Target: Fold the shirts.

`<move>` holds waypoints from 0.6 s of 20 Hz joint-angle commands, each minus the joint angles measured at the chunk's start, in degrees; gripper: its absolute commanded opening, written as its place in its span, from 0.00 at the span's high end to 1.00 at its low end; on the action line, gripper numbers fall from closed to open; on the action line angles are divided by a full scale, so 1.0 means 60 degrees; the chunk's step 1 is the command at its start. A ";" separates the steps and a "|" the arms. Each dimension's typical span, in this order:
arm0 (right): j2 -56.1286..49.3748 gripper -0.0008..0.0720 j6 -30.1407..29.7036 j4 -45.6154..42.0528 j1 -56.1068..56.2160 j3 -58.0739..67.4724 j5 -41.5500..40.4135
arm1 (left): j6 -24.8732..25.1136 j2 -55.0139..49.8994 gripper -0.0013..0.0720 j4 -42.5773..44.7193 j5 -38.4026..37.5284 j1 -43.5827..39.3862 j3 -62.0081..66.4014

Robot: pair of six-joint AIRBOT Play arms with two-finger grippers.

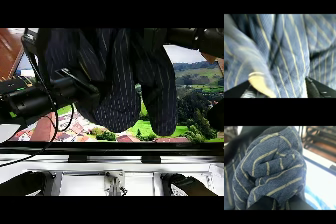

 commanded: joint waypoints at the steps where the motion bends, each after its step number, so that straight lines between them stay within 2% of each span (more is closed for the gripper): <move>1: 0.0051 0.85 -0.0124 0.0004 0.0004 0.0004 -0.0040 | 0.0306 0.0171 0.00 0.0022 -0.0667 -0.0025 0.0273; 3: 0.0051 0.85 -0.0153 -0.0022 0.0004 0.0004 0.0189 | 0.0510 0.0324 0.00 0.0131 -0.0328 0.0011 0.0878; 4: 0.0051 0.85 -0.0200 -0.0025 0.0004 0.0004 0.0372 | 0.0506 0.0379 0.05 0.0313 0.0007 0.0022 0.1188; 5: 0.0051 0.85 -0.0313 -0.0022 0.0004 0.0004 0.0608 | 0.0510 0.0408 0.21 0.0681 0.0579 0.0025 0.1486; 6: 0.0051 0.85 -0.0368 -0.0018 0.0004 0.0004 0.0874 | 0.0506 0.0408 0.24 0.1035 0.1293 0.0025 0.1694; 8: 0.0051 0.85 -0.0393 -0.0018 0.0004 0.0004 0.1337 | 0.0506 0.0331 0.24 0.1698 0.2798 0.0160 0.1814; 10: 0.0051 0.85 -0.0393 0.0062 0.0004 0.0004 0.1621 | 0.0506 0.0102 0.20 0.1708 0.3260 0.0594 0.1814; 11: 0.0051 0.85 -0.0393 0.0102 0.0004 0.0004 0.1708 | 0.0459 -0.0073 0.09 0.1705 0.3246 0.0823 0.1814; 12: 0.0044 0.85 -0.0393 0.0149 0.0004 0.0004 0.1770 | 0.0324 -0.0259 0.05 0.1701 0.3257 0.0994 0.1814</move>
